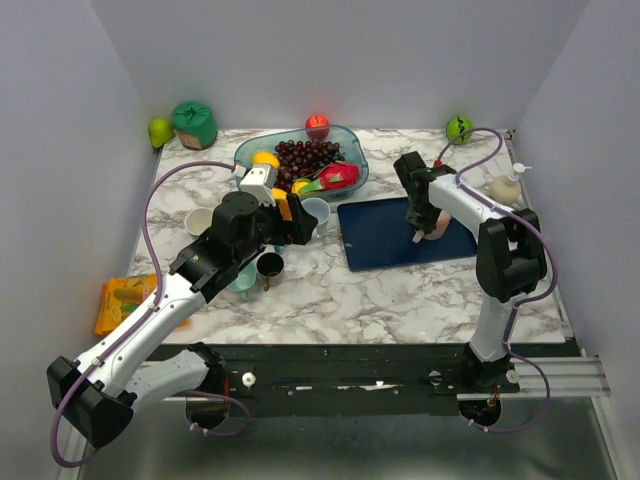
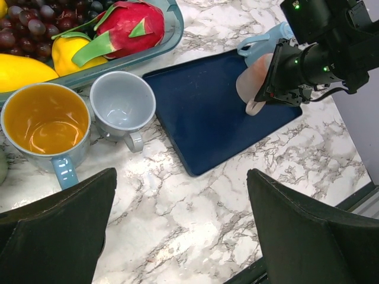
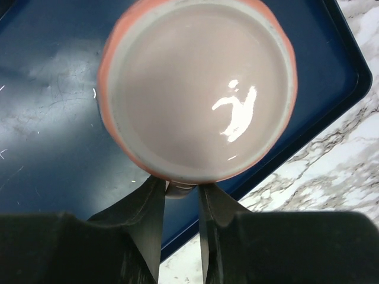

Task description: Turn the mug right side up

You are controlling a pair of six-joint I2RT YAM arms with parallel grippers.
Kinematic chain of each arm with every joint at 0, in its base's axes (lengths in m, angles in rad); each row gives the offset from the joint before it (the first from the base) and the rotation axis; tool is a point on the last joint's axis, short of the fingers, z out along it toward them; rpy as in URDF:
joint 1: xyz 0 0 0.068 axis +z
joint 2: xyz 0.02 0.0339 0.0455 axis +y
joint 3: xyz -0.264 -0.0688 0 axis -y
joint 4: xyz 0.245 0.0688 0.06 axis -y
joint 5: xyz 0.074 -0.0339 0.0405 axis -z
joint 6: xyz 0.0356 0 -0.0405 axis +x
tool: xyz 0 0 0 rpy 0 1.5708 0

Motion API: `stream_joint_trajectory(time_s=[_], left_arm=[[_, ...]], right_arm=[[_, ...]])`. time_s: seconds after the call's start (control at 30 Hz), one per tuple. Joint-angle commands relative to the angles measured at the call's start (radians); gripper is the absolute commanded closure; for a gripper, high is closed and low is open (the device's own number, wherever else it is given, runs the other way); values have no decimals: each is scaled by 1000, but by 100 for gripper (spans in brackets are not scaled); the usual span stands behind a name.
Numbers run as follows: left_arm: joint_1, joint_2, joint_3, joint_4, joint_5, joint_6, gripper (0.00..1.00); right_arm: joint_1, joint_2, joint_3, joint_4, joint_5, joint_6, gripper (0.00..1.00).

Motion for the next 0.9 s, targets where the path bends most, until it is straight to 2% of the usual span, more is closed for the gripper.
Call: stream_joint_trajectory(time_s=[0.0,0.1,0.2,0.23,0.53,0.67,0.87], left_arm=[[8,-15,5,-14,-2,0,1],[8,-19,2,-14,-2,-1,1],[11,-21,0,-14,-1,-1,1],[10,-22,-1,-12,1,-1,1],[11,-31,-3,-9,31,-15,1],[11,-34,-7,2,51,-29,1],[11,-38,-15,17,125,-52,1]], right_arm=[[-10,23,23,1,48,13,69],[-11,25,17,9,42,10,73],[-13,16,3,29,22,-8,84],[-13,10,-4,38,14,-17,99],[-13,-194,-130,220,-197,-117,99],[-13,-321,-171,294,-373,-135,100],[-13,-429,-231,404,-597,-106,100]])
